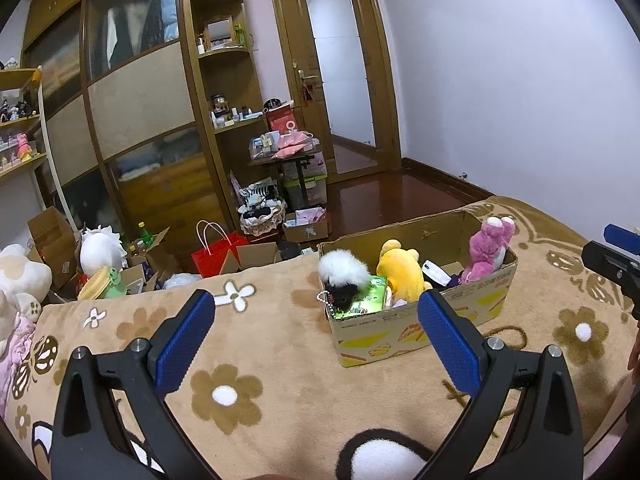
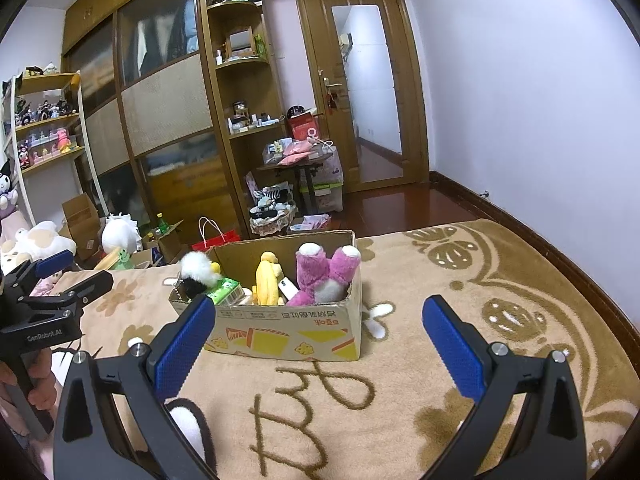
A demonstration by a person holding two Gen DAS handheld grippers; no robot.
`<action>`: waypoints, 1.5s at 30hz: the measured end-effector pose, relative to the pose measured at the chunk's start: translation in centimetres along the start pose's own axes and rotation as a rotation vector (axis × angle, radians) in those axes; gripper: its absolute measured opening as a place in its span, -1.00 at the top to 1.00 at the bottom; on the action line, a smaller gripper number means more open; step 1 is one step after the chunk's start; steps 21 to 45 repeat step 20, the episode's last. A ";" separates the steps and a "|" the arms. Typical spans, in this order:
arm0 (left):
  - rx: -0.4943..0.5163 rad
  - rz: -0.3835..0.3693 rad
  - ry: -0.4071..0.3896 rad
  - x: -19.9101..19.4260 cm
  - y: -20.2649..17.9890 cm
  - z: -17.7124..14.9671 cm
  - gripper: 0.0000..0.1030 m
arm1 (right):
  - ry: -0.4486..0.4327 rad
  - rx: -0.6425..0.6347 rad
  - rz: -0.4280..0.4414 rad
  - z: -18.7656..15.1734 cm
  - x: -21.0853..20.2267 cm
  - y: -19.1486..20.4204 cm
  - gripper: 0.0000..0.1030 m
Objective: Organize soft objects
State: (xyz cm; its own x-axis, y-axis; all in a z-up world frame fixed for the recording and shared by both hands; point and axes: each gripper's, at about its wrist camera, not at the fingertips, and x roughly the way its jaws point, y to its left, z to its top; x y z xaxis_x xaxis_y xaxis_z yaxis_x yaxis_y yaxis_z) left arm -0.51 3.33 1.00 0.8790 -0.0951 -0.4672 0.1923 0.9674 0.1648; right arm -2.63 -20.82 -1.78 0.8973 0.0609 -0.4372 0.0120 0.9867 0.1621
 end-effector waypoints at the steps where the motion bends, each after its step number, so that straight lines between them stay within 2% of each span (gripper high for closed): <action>1: 0.001 -0.001 0.001 0.0 0.0 0.0 -0.95 | 0.001 0.000 -0.001 0.0 0.0 0.0 -1.00; 45: -0.013 0.013 0.001 0.5 0.2 -0.2 -0.95 | 0.001 0.001 0.000 0.1 -0.1 0.0 -1.00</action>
